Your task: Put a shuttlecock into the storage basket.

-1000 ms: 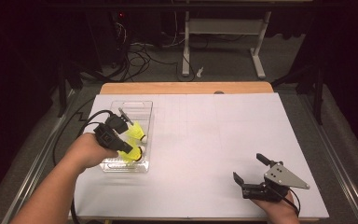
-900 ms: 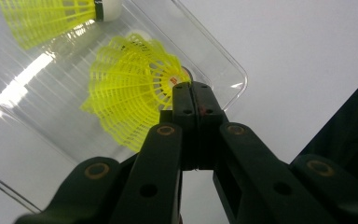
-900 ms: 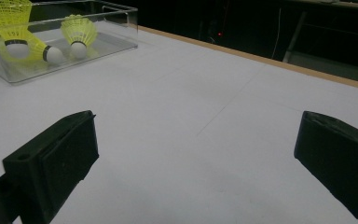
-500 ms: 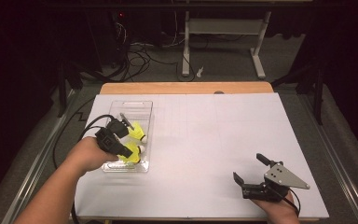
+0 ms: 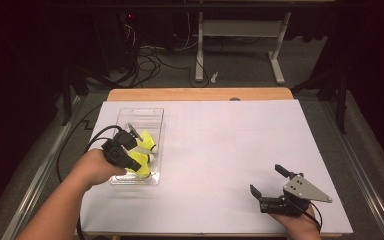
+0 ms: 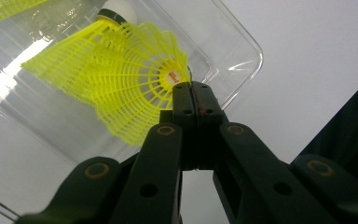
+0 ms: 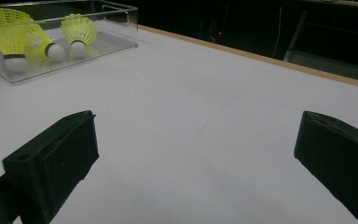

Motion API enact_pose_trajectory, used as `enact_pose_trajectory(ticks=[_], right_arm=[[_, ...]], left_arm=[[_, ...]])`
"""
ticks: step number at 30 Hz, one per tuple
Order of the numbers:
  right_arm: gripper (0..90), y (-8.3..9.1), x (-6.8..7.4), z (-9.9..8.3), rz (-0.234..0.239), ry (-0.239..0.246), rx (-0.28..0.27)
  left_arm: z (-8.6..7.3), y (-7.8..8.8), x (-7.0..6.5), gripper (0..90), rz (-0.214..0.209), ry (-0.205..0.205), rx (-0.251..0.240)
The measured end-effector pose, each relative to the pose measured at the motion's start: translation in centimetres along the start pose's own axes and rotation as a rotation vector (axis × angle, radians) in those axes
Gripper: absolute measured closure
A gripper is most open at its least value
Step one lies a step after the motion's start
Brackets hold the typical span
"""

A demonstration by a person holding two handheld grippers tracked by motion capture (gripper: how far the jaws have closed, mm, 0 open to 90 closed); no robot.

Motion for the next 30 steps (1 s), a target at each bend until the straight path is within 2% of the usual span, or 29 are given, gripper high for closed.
enact_pose_trajectory(ticks=[3, 7, 23, 30], right_arm=[[0.3, 0.0, 0.1, 0.0, 0.001, 0.001, 0.001], [0.3, 0.0, 0.1, 0.0, 0.002, 0.0, 0.002], [0.3, -0.1, 0.1, 0.0, 0.003, 0.0, 0.002], [0.3, -0.1, 0.1, -0.1, 0.003, 0.0, 0.003]], left_arm=[[-0.2, 0.0, 0.3, 90.0, 0.011, 0.003, -0.003], [-0.5, -0.1, 0.5, 90.0, 0.0, 0.009, 0.004], [-1.5, -0.1, 1.5, 89.4, 0.001, 0.046, 0.006], [-1.8, -0.3, 2.0, 81.9, 0.017, 0.073, 0.01]])
Point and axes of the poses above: each handheld gripper's, and its own axes: y roughly backward along the jaws, z roughly out of its top, x roughly to its left, the point moved 9 cm from there along -y, roughly forward along the jaws, and after that the axes turned 7 degrees about x, right-handed, at the moved point
